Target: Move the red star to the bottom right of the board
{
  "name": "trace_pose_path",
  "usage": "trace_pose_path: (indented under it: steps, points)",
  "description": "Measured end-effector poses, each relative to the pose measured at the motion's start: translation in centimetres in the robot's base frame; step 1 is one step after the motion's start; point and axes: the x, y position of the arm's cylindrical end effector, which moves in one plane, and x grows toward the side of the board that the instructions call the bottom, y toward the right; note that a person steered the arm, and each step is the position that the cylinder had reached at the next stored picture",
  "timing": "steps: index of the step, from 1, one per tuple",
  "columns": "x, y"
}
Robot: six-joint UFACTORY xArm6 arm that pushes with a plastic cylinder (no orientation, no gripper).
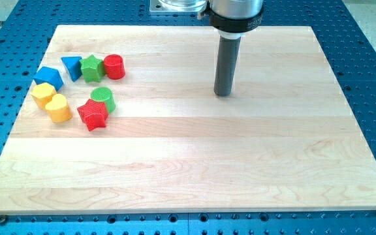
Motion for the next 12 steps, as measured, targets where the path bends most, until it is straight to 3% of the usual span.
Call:
trace_pose_path:
  steps: [1,2,4,5,6,8,10,12]
  points:
    - [0.0,-0.3]
    - [1.3,-4.3]
    - [13.0,-15.2]
    - [13.3,-23.6]
    - [10.6,-27.5]
    - [9.0,-28.3]
    - [2.1,-22.4]
    - [4.5,-21.8]
